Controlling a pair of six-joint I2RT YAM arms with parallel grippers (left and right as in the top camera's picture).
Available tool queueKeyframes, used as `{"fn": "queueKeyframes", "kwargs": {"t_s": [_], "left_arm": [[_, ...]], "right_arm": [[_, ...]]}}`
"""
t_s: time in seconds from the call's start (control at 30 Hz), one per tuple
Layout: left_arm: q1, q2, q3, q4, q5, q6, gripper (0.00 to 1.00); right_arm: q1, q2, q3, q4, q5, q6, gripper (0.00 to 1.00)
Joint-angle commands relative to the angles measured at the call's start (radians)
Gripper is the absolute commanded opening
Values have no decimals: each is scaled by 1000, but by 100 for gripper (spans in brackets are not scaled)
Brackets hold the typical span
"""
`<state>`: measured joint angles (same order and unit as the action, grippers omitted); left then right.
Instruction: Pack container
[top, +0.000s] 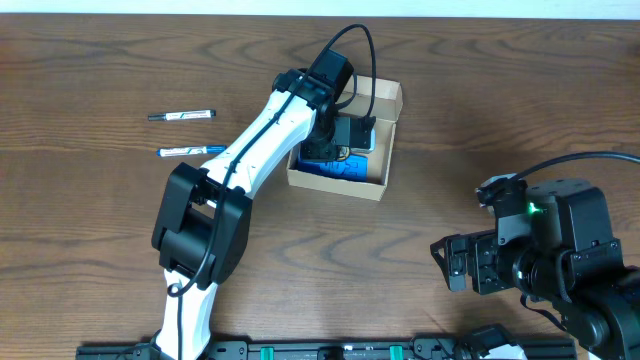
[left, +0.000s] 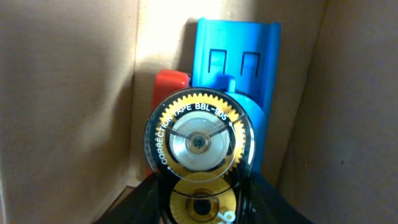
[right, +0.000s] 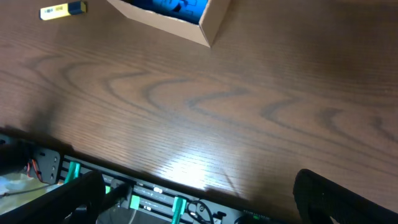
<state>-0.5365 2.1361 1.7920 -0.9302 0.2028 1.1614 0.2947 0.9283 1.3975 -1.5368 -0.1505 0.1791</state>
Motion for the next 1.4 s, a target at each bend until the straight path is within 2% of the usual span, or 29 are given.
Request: {"fn": "queueKeyframes", "kwargs": {"t_s": [0.0,0.33,0.53,0.77,0.8,0.83,0.93,1.1,1.2,1.37], "left_arm": [[6,2,4,-3,8,2,49],[6,-29,5,-23,-3,-89,53],[-3,-160,5,-68,0,-173,54],[16,-368,5,-67,-32,-416,60],[21,-386,5,-67,-55,-461,75],[29,-403,5,-67,-86,-520,82],[62,-420,5,-67,-157,-697,83],[145,-395,5,-67,-170,-953,82],[185,-369,4,-55,-169,-1026,82],[201,-300,4,-36,-152,-1057,84]], "right_arm": [[-8,1,-1,-1,-8,10,99],[-8,1,-1,-1,-8,10,99],[-8,1,-1,-1,-8,10,99],[-8,1,-1,-1,-8,10,99],[-8,1,-1,-1,-8,10,99],[-8,1,-1,-1,-8,10,99],[-8,1,-1,-1,-8,10,99],[-8,1,-1,-1,-8,10,99],[-8,1,-1,-1,-8,10,99],[-8,1,-1,-1,-8,10,99]]}}
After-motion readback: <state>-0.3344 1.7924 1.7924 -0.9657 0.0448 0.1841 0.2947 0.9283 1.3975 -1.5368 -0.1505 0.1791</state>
